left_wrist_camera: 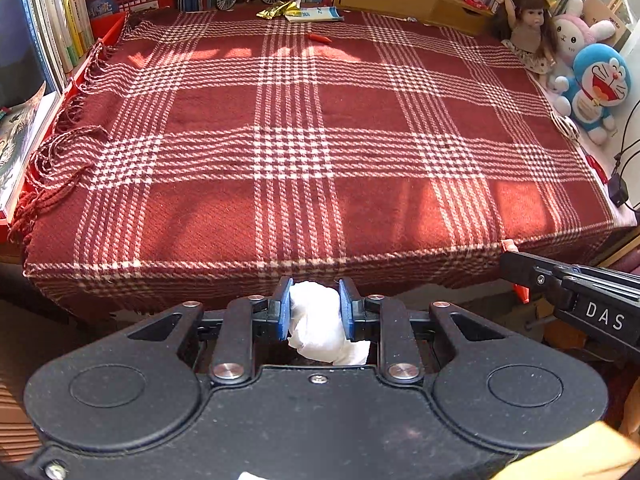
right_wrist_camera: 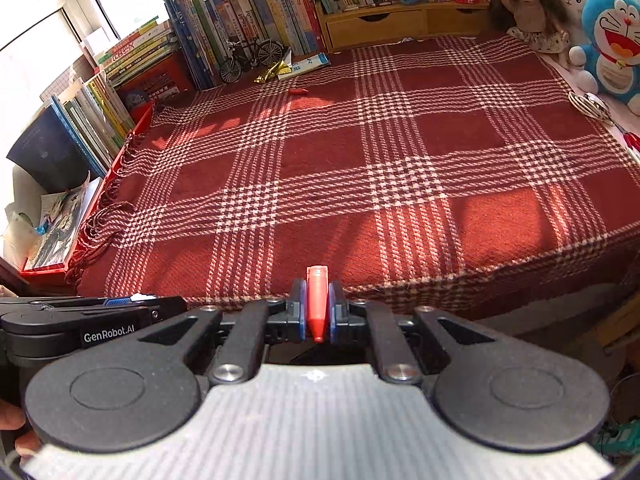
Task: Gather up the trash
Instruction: 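Lift the tissue and red piece and carry both to the trash bin, then lower both held items into the trash bin and open both grippers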
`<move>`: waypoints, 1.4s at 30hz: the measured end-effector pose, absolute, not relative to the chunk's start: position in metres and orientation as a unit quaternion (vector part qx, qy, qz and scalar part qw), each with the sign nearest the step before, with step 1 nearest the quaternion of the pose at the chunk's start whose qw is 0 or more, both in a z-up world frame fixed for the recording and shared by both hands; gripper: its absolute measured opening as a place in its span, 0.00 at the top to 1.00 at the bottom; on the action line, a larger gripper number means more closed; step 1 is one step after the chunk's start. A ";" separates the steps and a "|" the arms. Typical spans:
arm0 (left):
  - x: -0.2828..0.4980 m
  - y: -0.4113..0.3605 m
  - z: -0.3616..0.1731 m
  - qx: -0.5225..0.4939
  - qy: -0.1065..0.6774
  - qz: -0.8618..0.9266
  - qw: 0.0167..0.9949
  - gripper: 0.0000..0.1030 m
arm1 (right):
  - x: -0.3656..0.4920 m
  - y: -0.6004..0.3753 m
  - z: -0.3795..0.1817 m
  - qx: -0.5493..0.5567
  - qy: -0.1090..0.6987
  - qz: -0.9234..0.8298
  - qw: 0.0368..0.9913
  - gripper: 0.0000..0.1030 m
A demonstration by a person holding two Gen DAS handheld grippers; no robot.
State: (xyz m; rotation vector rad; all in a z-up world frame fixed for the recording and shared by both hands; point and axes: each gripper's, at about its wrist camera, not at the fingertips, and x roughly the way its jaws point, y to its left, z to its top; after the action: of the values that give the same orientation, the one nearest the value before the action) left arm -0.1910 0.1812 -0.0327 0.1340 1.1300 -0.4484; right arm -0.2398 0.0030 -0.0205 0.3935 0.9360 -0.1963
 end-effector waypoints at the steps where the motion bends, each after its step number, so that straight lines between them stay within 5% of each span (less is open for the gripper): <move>1: -0.194 0.180 -0.037 0.066 0.534 -0.211 0.816 0.78 | -0.243 0.003 -0.026 0.190 0.452 -0.095 0.866 0.86; 42: -0.250 0.157 -0.293 0.126 0.673 -0.186 0.704 0.77 | -0.284 0.022 -0.258 0.245 0.587 -0.120 0.762 0.86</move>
State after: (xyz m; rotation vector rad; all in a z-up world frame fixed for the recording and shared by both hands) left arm -0.2500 0.1568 -0.2934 0.2811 1.4971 -0.4132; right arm -0.2843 0.0218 -0.2579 0.5333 1.2771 -0.2612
